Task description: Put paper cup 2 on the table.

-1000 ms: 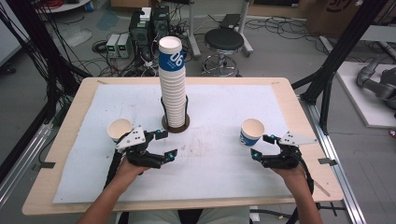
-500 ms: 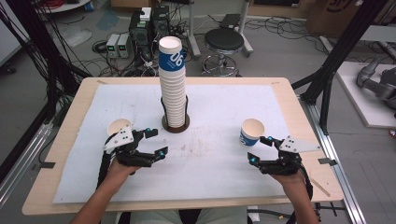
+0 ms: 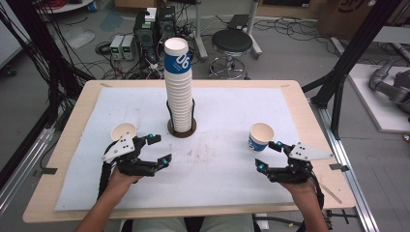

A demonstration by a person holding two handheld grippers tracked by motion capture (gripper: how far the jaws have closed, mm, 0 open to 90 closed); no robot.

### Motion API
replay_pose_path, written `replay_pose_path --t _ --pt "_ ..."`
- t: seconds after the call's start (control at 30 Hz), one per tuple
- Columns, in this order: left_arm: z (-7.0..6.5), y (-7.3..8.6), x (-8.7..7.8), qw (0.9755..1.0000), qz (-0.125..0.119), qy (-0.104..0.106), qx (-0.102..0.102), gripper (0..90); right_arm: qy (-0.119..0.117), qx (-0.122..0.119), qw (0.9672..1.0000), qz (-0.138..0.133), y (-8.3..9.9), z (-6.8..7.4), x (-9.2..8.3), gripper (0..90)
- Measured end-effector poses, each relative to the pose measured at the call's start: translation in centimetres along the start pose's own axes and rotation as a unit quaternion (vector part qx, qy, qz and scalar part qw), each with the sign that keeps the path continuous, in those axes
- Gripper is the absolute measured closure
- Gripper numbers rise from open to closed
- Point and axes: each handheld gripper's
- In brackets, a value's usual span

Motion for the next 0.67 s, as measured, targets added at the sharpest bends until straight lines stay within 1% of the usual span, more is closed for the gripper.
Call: replay_pose_path --t 0.17,0.67 --pt "-0.15 0.02 0.06 1.0 0.0 0.0 0.003 18.4 0.005 -0.004 1.0 0.0 -0.07 -0.05 0.12 18.6" --pt "-0.2 0.4 0.24 1.0 0.005 0.0 0.0 18.4 0.004 -0.004 1.0 0.003 0.16 -0.37 0.42 18.6"
Point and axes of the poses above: each handheld gripper's, and its own axes: x roughly forward along the jaws, y roughly out of its underside, z roughly to its left, and after that the axes turned 13 degrees about z, right-handed
